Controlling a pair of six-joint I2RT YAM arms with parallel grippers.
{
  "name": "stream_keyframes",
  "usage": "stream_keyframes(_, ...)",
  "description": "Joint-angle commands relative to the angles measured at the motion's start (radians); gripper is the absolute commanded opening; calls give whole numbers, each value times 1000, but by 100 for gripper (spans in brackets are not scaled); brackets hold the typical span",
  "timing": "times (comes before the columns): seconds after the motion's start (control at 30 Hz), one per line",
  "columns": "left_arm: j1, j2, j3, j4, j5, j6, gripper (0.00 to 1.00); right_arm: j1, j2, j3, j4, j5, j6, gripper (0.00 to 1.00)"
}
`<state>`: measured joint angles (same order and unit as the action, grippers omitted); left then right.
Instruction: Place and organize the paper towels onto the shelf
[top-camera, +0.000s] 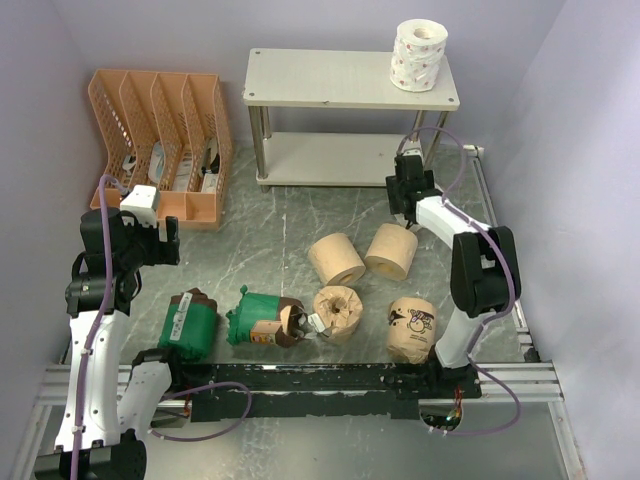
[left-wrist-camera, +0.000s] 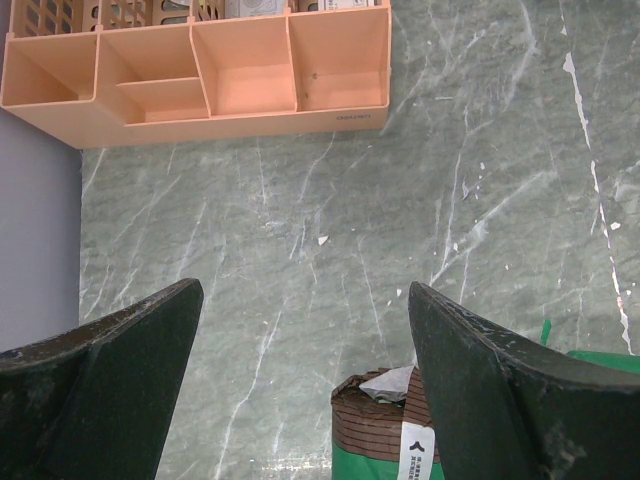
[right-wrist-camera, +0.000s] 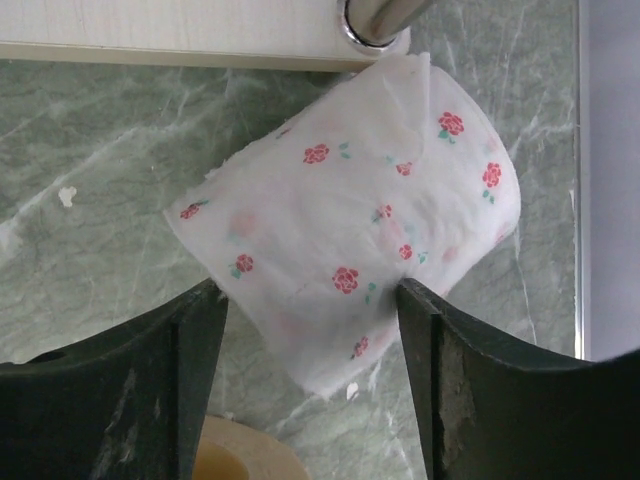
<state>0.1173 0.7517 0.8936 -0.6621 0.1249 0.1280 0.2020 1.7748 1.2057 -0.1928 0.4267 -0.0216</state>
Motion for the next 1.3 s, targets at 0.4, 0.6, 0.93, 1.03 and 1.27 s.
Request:
stream_keyframes(0.4,8,-8,19,13,12,12,95,5,64,1,11,-16,37,12)
stream_keyframes(0.6,10,-9,19,12,13,11,95,4,-25,-78,43,-67,98,0)
stream_keyframes(0.93,8,-8,20,9,15,13,95,-25,-164,-171,88,-194,255,0)
stream_keyframes(1.03,8,-10,21,9,17,12,95,-55,-210,-196,102,-260,306,0)
stream_keyframes(1.27,9,-8,22,6,17,13,95,-138,-319,-274,165,-374,411,0)
